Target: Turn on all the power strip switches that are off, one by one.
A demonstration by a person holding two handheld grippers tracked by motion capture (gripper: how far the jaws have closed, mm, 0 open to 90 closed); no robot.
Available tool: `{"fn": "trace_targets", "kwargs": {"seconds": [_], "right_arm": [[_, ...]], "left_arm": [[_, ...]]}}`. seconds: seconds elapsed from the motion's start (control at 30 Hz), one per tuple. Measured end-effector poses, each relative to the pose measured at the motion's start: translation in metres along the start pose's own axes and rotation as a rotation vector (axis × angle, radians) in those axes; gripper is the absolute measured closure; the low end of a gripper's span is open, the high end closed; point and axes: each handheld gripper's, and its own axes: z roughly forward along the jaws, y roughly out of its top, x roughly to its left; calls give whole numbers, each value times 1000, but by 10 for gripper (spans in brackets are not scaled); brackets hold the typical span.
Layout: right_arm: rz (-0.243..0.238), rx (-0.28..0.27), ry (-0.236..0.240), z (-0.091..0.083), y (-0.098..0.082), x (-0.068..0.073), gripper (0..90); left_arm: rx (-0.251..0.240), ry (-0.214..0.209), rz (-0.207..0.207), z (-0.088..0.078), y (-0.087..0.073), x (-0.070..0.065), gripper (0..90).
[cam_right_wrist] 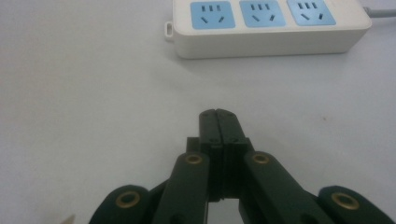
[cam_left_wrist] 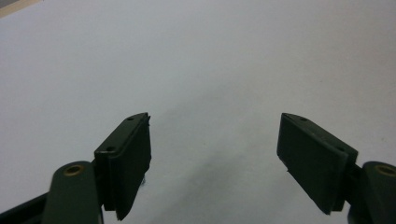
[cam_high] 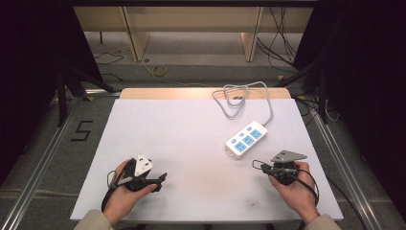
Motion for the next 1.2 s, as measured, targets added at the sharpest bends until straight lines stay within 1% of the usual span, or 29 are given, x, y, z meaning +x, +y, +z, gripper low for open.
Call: {"fn": "trace_targets", "kwargs": {"seconds": [0.27,0.43,0.57,0.83,0.97,1.2], "right_arm": [[1,4,-8,3,12,-4,900],[5,22,-8,4,15,-7,900],[4,26,-10,5,17,-10,900],[7,40,-21,6,28,-14,900],[9,47,-23,8,32,-16,900],[8,55,-28,9,39,-19,900]], "left_arm": [[3,5,0,-1,0,1,261],[3,7,3,-1,-1,2,261],[4,8,0,-1,-1,3,261],[5,8,-6,0,-1,3,261],[13,10,-2,0,-2,5,261],[13,13,-5,0,-2,4,261]]}}
